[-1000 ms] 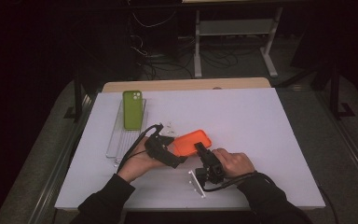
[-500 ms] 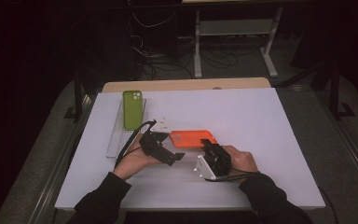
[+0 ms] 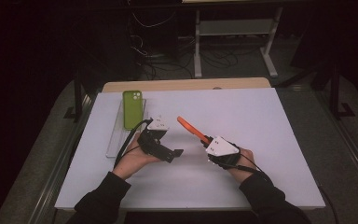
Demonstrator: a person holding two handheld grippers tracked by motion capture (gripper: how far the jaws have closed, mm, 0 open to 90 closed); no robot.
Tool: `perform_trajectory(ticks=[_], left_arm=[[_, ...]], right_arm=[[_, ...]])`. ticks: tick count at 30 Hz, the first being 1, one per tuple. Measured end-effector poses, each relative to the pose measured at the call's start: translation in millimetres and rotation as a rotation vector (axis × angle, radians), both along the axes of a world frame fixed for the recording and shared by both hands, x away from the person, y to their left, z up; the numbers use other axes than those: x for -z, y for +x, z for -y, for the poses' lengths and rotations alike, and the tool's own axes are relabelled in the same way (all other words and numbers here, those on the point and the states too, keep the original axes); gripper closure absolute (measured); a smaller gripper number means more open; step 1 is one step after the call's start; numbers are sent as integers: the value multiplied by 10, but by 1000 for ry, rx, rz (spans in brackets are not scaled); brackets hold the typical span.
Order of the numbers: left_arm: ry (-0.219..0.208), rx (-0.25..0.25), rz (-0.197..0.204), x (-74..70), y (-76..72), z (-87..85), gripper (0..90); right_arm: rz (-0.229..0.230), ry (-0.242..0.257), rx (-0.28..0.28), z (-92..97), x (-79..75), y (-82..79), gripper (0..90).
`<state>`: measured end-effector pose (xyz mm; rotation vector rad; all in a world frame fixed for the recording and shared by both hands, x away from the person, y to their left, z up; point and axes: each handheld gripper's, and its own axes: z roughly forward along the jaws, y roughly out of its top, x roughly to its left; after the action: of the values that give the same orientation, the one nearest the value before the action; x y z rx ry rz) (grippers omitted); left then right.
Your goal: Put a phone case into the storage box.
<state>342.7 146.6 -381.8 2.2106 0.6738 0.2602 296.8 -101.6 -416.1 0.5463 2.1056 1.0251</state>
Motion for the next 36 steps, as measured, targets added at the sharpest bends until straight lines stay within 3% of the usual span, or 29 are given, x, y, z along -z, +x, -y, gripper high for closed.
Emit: perform_trajectory(ticks=[6, 8, 10, 15, 20, 26, 36], left_arm=[[-25, -22, -16, 8, 7, -15, 0], [-31, -30, -20, 6, 14, -22, 0], [-37, -40, -21, 6, 19, -24, 0], [-82, -54, -22, -20, 40, -26, 0], [-131, -74, -18, -76, 81, 16, 0], [-228, -93, -19, -174, 146, 103, 0], [-283, -74, -1, -287, 264, 250, 0]], right_arm=[[-162, 167, 5, 105, -15, 100, 780], [-191, 201, 5, 141, -10, 137, 780], [-263, 283, 9, 174, -9, 167, 781], [-348, 422, 17, 225, -13, 212, 782], [-370, 467, 30, 217, -9, 222, 782], [-385, 518, 18, 154, -28, 198, 782], [-370, 522, -16, 41, -65, 150, 782]])
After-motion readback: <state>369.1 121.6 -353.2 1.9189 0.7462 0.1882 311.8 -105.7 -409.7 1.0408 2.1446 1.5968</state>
